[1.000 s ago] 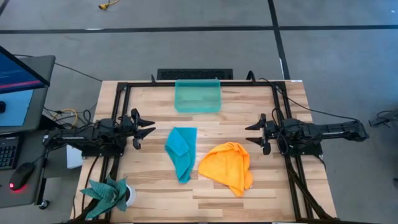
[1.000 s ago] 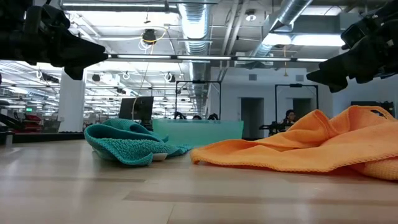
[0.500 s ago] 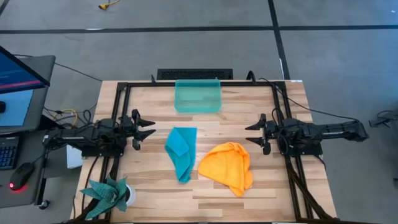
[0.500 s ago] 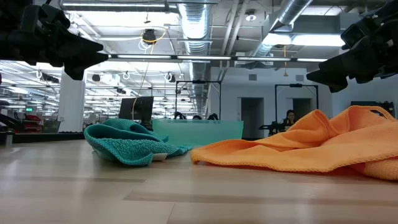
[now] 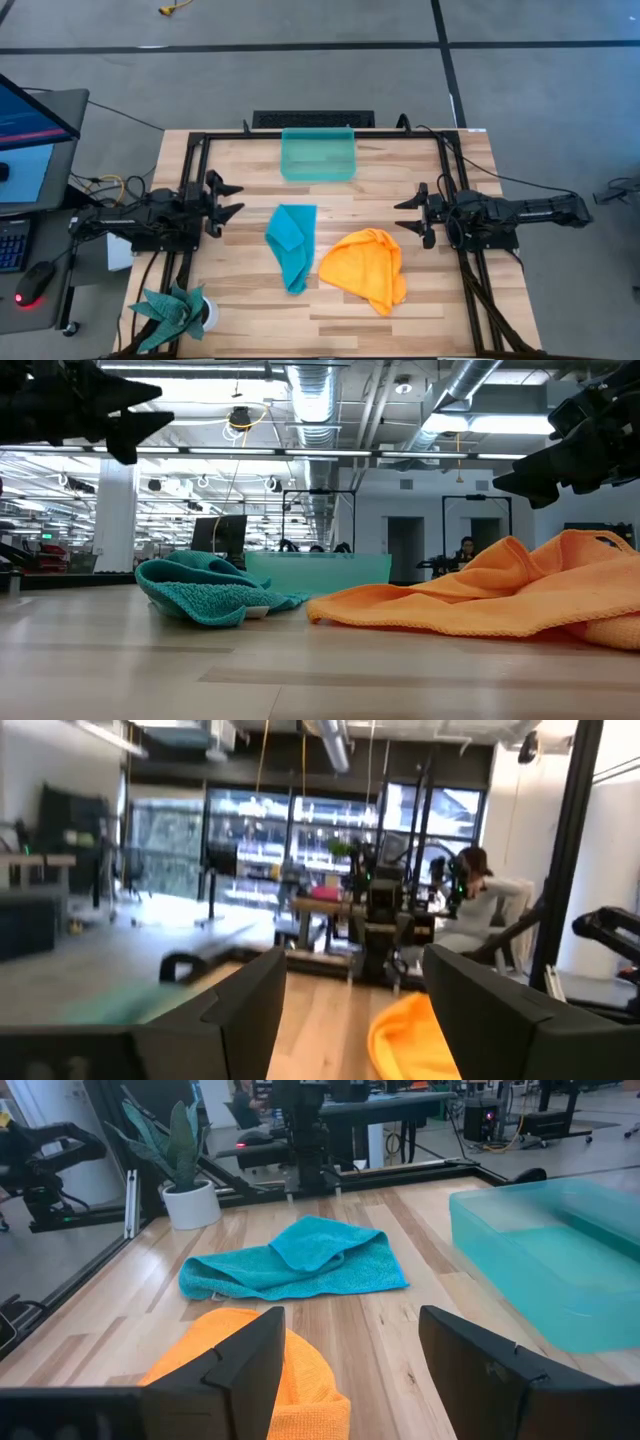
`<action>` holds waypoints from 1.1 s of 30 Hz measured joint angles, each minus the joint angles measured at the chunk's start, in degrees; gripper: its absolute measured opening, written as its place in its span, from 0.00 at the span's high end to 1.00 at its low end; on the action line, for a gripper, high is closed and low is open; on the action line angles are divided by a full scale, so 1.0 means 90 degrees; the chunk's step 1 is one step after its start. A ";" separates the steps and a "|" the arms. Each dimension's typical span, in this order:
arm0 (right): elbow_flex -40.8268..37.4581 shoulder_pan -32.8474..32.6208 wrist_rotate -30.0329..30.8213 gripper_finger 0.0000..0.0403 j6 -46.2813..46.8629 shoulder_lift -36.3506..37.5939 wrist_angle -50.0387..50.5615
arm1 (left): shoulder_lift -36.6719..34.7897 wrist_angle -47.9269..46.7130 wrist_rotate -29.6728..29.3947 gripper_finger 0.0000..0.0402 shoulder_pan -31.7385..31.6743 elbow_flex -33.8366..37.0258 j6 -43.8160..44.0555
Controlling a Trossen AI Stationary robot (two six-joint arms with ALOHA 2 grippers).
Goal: Roll microfiber towels into tight, uniform cylinder then place into a basket
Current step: Fold the blue microfiber cloth
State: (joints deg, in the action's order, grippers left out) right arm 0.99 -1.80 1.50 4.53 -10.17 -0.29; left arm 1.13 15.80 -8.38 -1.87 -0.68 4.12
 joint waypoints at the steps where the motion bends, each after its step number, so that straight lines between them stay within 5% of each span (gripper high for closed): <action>1: 0.0000 0.0002 0.0000 0.37 0.0000 0.0000 0.0000 | 0.0006 -0.0002 0.0000 0.44 0.0000 -0.0021 -0.0089; 10: 0.0000 0.0000 0.0000 0.37 -0.0002 0.0000 0.0002 | 0.1149 0.0193 -0.0002 0.47 0.0000 -0.0667 -0.0698; 22: 0.0000 0.0000 0.0000 0.37 0.0000 0.0001 0.0000 | 0.4464 0.0164 0.0002 0.47 0.0063 -0.1851 -0.1093; 33: 0.0000 0.0002 0.0000 0.37 0.0000 0.0000 0.0005 | 0.6827 -0.0156 -0.0373 0.47 0.0851 -0.2948 -0.1185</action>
State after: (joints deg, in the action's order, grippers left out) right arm 0.99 -1.78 1.50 4.53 -10.17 -0.25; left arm 62.57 14.40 -11.74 5.79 -27.22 -6.55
